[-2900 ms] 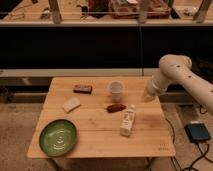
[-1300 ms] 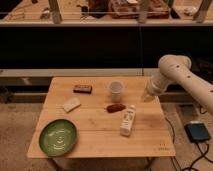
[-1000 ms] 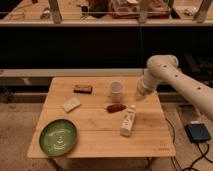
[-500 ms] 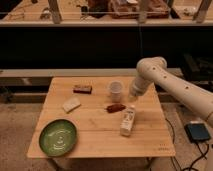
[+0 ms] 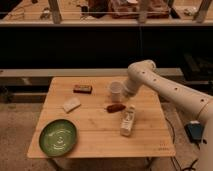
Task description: Place the pepper on the white sponge
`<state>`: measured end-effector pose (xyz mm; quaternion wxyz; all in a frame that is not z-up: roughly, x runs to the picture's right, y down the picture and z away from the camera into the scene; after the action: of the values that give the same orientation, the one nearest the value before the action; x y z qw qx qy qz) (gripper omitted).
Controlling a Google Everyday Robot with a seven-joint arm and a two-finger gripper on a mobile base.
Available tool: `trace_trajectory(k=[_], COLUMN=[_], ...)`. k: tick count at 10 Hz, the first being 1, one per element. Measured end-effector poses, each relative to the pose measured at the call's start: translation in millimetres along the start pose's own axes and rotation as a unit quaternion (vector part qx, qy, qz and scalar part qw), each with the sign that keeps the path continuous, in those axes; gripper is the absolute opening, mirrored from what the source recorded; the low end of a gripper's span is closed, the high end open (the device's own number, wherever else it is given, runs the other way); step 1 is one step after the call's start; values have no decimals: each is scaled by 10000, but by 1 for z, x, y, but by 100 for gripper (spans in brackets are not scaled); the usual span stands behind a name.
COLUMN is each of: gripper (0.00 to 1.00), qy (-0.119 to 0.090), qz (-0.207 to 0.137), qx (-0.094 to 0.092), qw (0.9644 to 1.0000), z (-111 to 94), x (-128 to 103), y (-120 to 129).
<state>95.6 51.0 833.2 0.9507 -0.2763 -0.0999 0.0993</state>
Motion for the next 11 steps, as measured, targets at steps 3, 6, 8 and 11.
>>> trace_trajectory(k=[3,6,8,11], gripper=[24,30,51,72], qy=[62,55,-26,-74], qz=[-176,-207,-254,-350], qx=[212,399,290,121], qw=[9996,9990,9993,9993], z=[16,31,53,64], x=[-44,-83,-79,-73], y=[1,-11,-6,-6])
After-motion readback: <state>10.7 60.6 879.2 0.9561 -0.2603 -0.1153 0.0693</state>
